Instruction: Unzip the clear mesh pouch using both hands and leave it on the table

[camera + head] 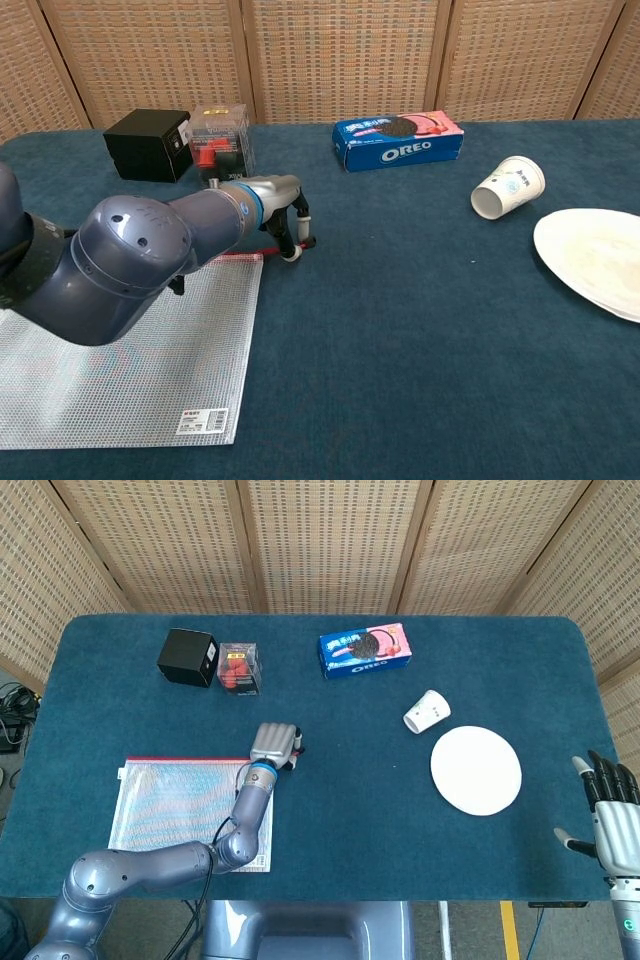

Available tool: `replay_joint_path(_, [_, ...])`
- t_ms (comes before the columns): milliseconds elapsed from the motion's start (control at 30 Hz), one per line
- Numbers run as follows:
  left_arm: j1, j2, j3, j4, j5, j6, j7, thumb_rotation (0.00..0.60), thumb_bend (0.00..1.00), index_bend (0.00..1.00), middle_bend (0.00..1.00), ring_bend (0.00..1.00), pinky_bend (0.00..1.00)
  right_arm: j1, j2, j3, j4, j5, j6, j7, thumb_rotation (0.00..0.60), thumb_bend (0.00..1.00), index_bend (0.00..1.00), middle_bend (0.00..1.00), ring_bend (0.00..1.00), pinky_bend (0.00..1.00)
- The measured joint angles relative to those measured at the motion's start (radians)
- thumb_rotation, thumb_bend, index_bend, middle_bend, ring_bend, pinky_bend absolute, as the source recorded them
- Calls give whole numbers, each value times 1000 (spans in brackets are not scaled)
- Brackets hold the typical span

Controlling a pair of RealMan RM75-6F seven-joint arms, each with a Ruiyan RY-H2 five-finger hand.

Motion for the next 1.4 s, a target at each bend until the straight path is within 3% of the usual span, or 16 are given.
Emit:
replay_joint_path(800, [3, -15, -1, 12, -14, 14, 20, 600, 522, 531, 976, 997, 1000, 0, 4, 3, 1, 4, 2, 20, 600, 0, 83, 0, 0, 0])
replay_joint_path(1000, [4, -17, -2, 9, -13, 18, 24, 600, 522, 651, 976, 997, 1000, -1, 6, 2, 0, 1, 4, 26, 600, 0, 83, 0, 0, 0])
replay_joint_path(1233, [10, -13, -9, -1, 7, 20, 1, 600, 523, 886, 976, 997, 1000, -1, 6, 3, 1, 1, 6, 30, 600, 0, 83, 0, 0, 0])
replay_joint_path(1400, [29, 22, -18, -65, 63, 29, -52, 600, 524, 918, 976, 997, 1000, 2, 4, -2, 1, 0, -6, 31, 600, 0, 83, 0, 0, 0])
